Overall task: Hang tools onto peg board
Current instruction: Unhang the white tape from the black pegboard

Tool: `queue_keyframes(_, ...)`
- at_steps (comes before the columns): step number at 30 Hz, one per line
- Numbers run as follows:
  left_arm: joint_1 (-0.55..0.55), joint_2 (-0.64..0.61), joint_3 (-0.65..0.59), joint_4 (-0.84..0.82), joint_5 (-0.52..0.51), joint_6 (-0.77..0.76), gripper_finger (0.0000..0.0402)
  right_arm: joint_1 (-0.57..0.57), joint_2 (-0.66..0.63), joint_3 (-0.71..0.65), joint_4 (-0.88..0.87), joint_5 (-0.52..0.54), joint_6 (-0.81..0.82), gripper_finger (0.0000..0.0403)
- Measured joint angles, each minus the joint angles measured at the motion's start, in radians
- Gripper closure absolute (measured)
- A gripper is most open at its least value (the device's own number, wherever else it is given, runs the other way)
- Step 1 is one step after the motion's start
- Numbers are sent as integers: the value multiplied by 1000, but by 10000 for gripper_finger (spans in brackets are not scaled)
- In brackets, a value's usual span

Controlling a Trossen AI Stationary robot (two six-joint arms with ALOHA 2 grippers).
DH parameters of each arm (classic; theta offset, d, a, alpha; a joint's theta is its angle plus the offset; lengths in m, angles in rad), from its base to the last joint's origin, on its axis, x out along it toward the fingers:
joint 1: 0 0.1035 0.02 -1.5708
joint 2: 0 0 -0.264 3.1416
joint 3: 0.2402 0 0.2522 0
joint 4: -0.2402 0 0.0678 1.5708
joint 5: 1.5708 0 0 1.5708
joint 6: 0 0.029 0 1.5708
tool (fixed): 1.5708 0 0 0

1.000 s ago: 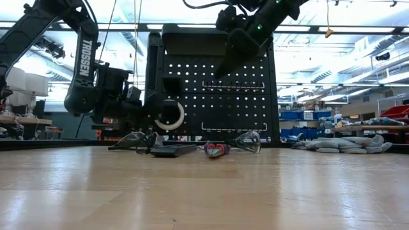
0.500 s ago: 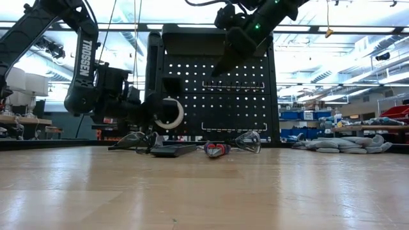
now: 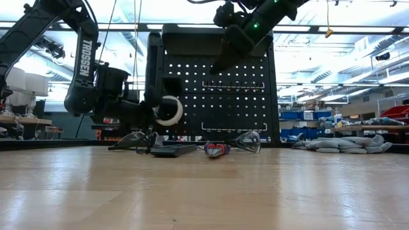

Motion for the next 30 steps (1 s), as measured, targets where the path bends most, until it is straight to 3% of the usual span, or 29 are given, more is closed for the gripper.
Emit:
queue_keyframes(13,-32,-1,15,7,37,-126,366,0,0,0,19,-25,0,251)
queue_keyframes(30,-38,-1,-44,10,-50,-129,369,18,0,0,15,-26,21,251)
